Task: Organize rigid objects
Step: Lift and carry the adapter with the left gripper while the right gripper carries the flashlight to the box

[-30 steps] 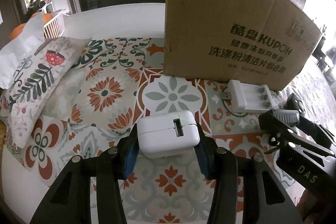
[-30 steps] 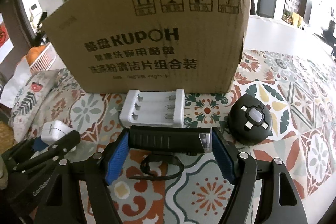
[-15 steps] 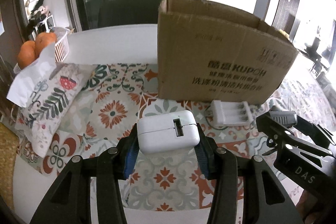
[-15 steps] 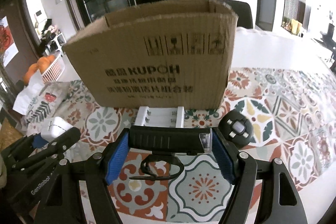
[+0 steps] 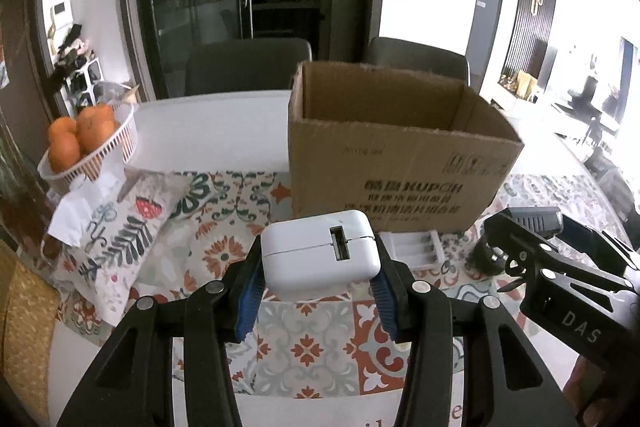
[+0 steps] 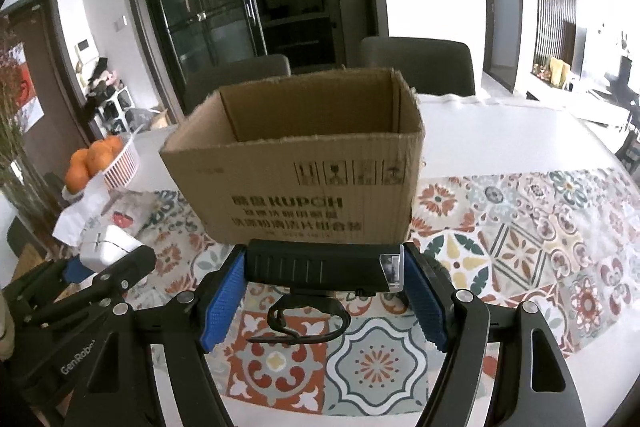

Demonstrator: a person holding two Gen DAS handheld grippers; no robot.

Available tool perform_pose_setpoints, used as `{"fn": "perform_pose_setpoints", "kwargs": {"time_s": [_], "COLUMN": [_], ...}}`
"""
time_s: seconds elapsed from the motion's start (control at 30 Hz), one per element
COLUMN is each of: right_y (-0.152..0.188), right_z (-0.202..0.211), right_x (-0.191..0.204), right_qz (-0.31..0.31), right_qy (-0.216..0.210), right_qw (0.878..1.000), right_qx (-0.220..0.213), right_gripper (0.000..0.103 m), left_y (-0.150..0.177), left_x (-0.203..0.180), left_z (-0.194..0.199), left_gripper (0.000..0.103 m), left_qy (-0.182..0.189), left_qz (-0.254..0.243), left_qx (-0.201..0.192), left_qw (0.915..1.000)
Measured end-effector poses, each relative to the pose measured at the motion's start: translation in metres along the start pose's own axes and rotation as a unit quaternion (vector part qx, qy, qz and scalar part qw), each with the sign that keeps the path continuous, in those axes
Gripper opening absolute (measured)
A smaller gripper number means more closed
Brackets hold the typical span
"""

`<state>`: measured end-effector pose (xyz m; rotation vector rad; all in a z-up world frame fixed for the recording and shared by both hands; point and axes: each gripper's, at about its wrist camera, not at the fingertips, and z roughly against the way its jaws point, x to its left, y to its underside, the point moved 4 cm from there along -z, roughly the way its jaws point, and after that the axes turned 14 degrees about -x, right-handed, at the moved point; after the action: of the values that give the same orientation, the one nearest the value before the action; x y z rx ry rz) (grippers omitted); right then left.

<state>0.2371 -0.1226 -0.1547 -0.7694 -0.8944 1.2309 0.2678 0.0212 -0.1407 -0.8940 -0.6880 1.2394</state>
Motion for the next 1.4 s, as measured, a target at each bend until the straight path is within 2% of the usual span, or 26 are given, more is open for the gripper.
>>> {"fn": "perform_pose_setpoints", "kwargs": {"time_s": [0.53, 0.87, 1.17, 1.4], "right_y": [-0.052, -0.086, -0.116, -0.136], "right_z": [0.025, 0.028, 0.017, -0.002], "right_x": [0.000, 0.005, 0.004, 0.000], "right_qz": [-0.002, 0.010, 0.008, 0.000], "right_qy": [-0.001, 0.000, -0.008, -0.013], "right_qw": [0.999, 0.998, 0.997, 0.998], "right_qx": [-0.043, -0.063, -0.071, -0.060], "right_gripper": [0.075, 0.075, 0.075, 0.075], "left_y": [-0.052, -0.090, -0.117, -0.137], "left_x": [-0.011, -0.015, -0.020, -0.026], "left_z": [0.017, 0.014, -0.005, -0.028], "left_gripper": [0.047, 0.048, 0.047, 0.047], "left_qy": [0.023, 0.030, 0.047, 0.051], "left_qz": [-0.002, -0.009, -0.003, -0.017], "left_qx": [-0.029, -0.050, -0.044, -0.022], "left_qw": [0.9993, 0.9982, 0.9979, 0.9983]}}
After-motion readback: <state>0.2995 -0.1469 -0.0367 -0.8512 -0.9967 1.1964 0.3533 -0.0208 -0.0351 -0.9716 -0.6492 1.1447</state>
